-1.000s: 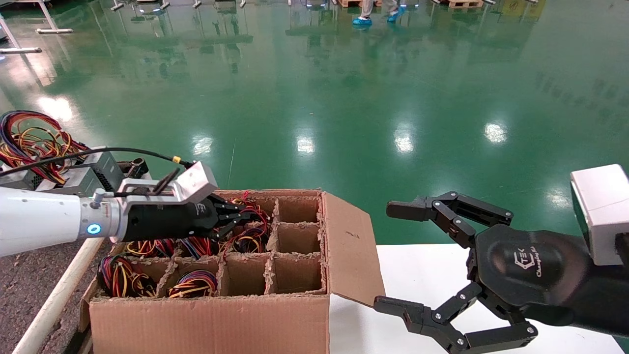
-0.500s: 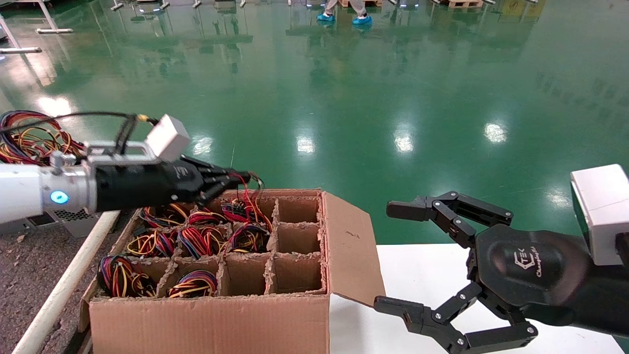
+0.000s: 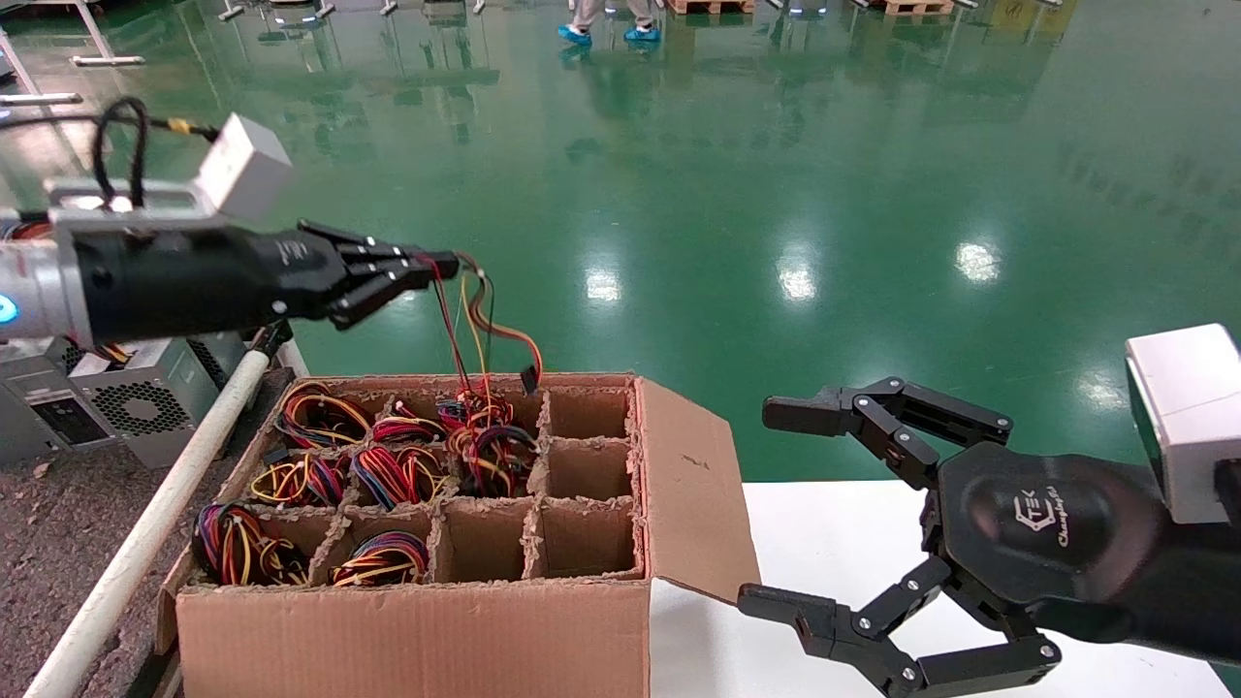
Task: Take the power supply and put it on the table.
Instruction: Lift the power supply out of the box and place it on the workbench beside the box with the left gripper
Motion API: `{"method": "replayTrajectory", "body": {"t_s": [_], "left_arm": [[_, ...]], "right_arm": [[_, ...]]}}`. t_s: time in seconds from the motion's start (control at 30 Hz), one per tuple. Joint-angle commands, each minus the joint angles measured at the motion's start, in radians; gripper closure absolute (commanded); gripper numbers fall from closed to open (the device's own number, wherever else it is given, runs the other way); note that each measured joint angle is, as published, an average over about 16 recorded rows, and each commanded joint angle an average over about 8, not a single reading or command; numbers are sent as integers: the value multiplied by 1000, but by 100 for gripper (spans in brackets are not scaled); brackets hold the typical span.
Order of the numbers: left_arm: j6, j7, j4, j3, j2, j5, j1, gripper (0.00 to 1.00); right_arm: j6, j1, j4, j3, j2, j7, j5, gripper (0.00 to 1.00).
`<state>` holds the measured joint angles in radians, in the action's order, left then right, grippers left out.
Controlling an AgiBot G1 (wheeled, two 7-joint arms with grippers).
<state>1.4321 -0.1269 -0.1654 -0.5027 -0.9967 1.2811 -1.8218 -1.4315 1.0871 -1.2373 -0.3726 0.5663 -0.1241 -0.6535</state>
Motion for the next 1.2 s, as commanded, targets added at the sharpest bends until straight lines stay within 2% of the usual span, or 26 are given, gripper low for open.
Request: {"method": "replayTrajectory", "body": {"t_s": [0.03,0.63,1.2], "left_arm": [[6,10,-9,3,8,-4,-11,100],[-14,94,-102,18,52,-15,-100,100],[-64,153,-127,23,115,10,-289,100]], "right_arm": [[0,0,0,0,0,0,0,0],[0,0,0,0,0,0,0,0],[0,0,0,0,0,0,0,0]]}}
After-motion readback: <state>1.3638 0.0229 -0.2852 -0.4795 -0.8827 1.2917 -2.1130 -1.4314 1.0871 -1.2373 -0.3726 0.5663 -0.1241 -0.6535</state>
